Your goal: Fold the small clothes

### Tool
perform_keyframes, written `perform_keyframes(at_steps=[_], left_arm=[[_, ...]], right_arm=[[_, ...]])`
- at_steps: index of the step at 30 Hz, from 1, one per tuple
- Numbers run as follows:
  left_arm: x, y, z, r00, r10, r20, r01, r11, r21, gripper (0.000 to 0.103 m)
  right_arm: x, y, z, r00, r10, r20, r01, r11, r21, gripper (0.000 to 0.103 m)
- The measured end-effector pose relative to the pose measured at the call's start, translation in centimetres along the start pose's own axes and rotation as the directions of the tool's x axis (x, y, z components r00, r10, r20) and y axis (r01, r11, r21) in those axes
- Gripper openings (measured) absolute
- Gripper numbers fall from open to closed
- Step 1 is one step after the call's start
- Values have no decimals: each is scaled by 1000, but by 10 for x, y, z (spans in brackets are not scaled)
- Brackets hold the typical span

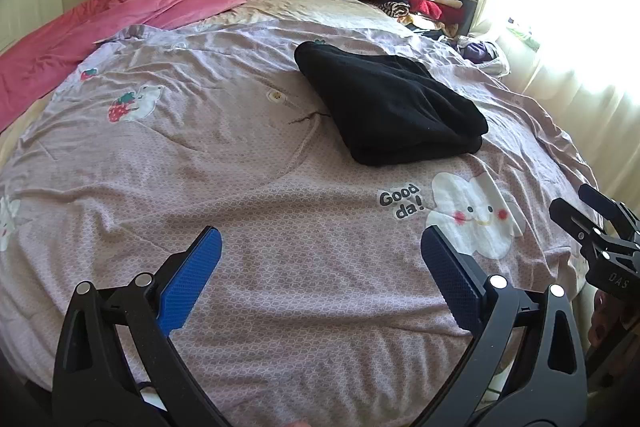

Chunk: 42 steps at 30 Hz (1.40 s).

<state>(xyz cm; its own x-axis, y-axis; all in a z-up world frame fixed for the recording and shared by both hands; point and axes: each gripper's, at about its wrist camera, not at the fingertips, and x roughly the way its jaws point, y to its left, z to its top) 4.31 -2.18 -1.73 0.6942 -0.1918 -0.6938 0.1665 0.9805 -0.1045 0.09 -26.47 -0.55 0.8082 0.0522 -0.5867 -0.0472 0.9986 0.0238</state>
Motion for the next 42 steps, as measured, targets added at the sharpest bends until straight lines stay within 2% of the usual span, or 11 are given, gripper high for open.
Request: perform_keyframes(at_steps=[42], left_arm=[[-3,2,1,1000,11,13,-11,1000,-1,94]], right_arm=[[-1,0,-1,1000,9,-11,-9,1000,6,98]])
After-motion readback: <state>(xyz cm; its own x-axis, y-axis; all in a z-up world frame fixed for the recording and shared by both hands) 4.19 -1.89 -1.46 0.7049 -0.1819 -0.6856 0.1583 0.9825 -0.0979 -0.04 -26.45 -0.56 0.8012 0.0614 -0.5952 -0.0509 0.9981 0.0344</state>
